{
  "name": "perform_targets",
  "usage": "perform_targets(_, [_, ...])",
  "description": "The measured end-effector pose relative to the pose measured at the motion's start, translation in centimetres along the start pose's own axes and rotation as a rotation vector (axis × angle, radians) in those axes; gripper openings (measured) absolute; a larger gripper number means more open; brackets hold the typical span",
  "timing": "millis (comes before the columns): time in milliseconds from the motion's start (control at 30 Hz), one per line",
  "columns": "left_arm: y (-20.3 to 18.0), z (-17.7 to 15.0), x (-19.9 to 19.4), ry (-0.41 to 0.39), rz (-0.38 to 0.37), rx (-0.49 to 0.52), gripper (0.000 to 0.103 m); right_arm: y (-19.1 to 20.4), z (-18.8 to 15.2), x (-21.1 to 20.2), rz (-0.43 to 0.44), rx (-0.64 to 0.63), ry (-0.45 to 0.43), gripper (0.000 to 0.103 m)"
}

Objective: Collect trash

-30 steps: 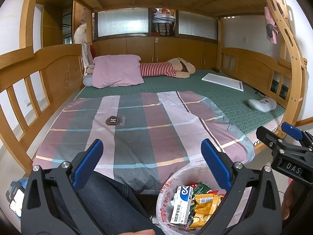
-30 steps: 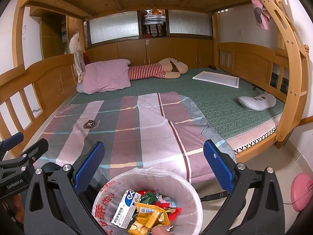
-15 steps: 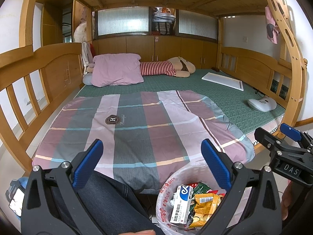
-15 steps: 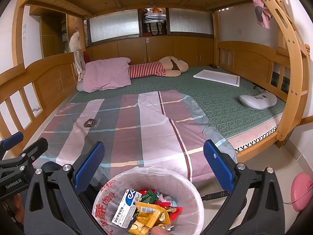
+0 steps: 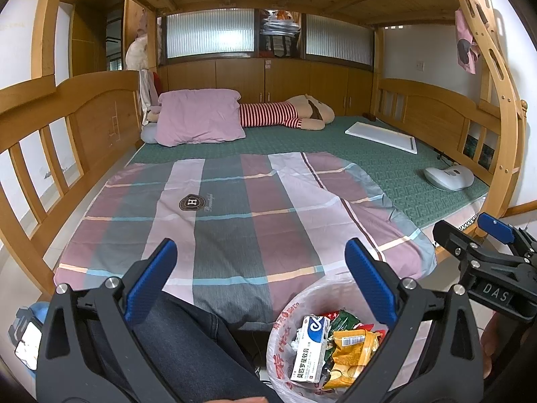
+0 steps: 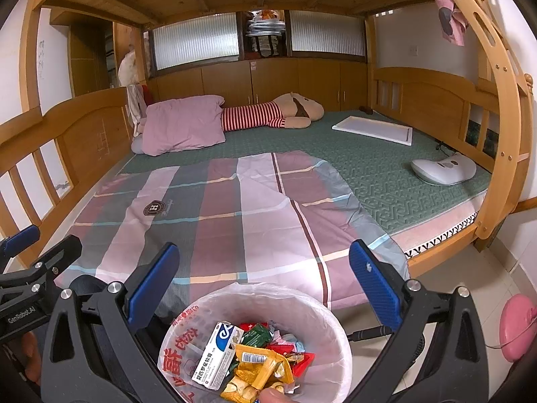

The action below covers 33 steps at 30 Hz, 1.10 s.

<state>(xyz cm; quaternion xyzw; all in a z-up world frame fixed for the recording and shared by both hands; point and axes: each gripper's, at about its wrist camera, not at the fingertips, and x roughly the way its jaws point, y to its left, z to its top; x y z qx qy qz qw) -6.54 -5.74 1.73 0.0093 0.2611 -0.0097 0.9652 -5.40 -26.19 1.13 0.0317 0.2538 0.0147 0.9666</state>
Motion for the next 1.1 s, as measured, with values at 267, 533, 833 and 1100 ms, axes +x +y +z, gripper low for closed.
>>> perform_targets(267, [0.2, -0.2, 0.3, 0.013, -0.003, -0.006, 0.1, 0.0, -0.1, 0.2, 0.002, 0.001, 0.006, 0.099])
perform_targets(533, [0.3, -0.2, 0.5, 0.02, -0.01, -0.014, 0.1, 0.1, -0.2, 0.3, 0.001, 0.0, 0.01, 0.099])
perform_targets(833, [0.5, -0.3, 0.7, 0.028, -0.012, -0.019, 0.1, 0.0, -0.5, 0.5, -0.003, 0.007, 0.016, 0.099])
perform_targets(1100, [0.5, -0.3, 1.4, 0.048, -0.011, -0.008, 0.1, -0.3, -0.4, 0.5, -0.006, 0.018, 0.015, 0.099])
